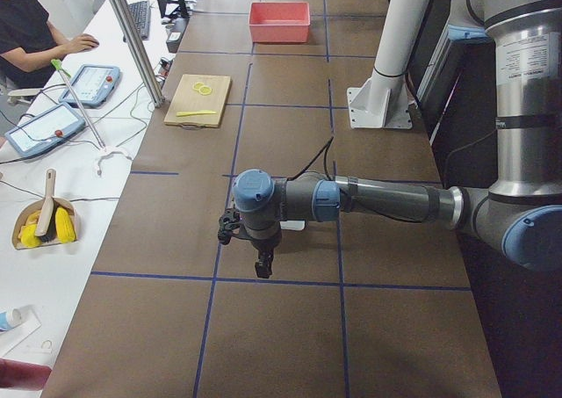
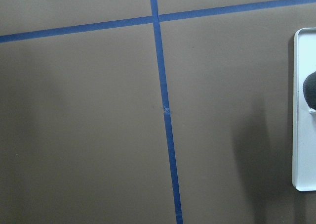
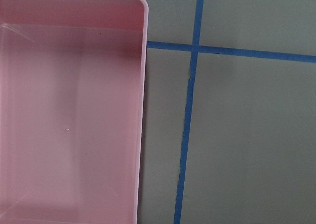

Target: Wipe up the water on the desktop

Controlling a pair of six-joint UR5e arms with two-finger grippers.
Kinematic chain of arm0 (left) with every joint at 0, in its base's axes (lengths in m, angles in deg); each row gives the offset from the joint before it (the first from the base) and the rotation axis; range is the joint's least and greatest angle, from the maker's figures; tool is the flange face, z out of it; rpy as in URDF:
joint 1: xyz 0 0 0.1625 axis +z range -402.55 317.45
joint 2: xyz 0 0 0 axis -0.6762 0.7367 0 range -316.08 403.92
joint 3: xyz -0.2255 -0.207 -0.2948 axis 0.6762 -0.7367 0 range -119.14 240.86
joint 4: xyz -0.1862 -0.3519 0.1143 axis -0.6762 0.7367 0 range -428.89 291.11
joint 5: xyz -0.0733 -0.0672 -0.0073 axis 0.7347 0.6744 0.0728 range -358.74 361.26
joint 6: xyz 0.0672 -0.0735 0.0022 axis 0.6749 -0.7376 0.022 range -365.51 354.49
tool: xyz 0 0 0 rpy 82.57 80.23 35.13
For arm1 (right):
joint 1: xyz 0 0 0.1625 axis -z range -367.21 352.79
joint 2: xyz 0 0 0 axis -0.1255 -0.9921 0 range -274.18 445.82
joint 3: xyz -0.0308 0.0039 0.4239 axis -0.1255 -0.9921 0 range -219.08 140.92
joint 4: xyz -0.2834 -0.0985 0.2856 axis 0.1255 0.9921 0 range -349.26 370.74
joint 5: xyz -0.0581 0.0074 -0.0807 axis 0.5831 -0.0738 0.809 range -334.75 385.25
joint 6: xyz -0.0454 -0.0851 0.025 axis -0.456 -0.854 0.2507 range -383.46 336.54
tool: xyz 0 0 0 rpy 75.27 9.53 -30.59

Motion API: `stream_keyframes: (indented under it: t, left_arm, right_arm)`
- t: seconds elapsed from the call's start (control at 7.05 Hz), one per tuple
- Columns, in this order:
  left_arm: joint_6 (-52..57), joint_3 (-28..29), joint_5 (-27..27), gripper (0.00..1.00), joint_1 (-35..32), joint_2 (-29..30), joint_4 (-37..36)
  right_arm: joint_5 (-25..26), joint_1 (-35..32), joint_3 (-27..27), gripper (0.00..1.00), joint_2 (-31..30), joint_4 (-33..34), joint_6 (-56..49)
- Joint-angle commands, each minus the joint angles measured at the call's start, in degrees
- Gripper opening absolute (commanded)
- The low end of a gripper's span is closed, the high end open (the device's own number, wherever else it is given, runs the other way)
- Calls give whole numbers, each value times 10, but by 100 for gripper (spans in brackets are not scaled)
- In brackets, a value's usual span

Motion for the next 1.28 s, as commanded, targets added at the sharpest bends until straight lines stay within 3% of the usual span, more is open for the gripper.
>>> stream_keyframes:
  t: [0.0, 0.28, 1.14]
  left_arm:
    - [0, -10, 12, 100, 0, -11, 4]
    - [0, -10, 11, 100, 0, -11, 4]
    - [0, -18, 11, 100, 0, -11, 5]
  right_arm:
    - [-1, 1, -3, 100, -2, -29, -1]
    - [-4, 1, -4, 100, -9, -60, 3]
    - [-17, 9, -1, 100, -9, -64, 3]
